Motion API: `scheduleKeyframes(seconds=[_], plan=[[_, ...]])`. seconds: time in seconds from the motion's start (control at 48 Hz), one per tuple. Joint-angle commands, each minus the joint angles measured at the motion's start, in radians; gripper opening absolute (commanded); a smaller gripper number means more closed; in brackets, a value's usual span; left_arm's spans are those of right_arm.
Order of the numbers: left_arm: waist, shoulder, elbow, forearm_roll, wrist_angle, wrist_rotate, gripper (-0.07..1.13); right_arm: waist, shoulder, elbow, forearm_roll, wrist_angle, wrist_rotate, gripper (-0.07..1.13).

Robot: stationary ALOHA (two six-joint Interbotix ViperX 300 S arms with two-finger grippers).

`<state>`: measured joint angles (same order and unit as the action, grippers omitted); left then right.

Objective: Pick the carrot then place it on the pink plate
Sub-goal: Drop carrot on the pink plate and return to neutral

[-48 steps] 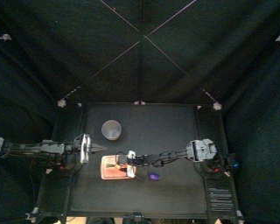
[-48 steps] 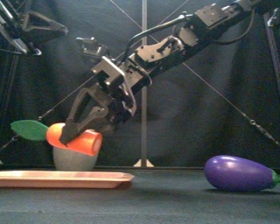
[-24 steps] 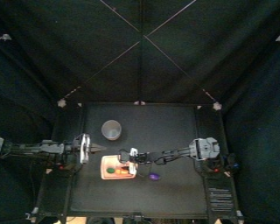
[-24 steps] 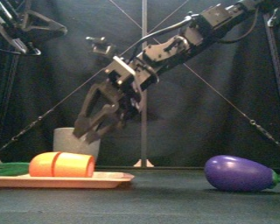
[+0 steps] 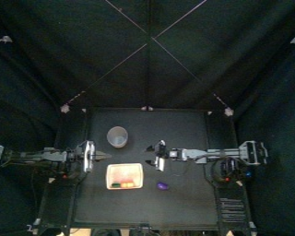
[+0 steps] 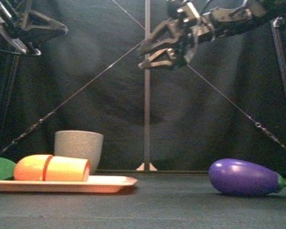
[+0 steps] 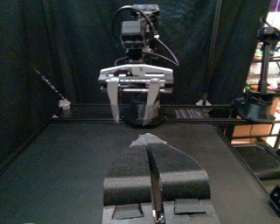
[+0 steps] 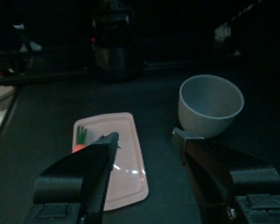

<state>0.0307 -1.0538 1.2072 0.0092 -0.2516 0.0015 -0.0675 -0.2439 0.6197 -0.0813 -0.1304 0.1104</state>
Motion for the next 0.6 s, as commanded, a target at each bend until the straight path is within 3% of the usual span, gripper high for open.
scheduleKeyframes(seconds=[0.021,0.604], plan=[[0.008,-0.005,-0.015,0.002,-0.005,0.002,-0.03,-0.002,-0.16,0.095,-0.002,-0.077,-0.002,0.89],[0.026,-0.014,-0.015,0.011,0.026,0.003,-0.03,0.071,-0.703,0.433,-0.08,-0.147,0.003,0.89]])
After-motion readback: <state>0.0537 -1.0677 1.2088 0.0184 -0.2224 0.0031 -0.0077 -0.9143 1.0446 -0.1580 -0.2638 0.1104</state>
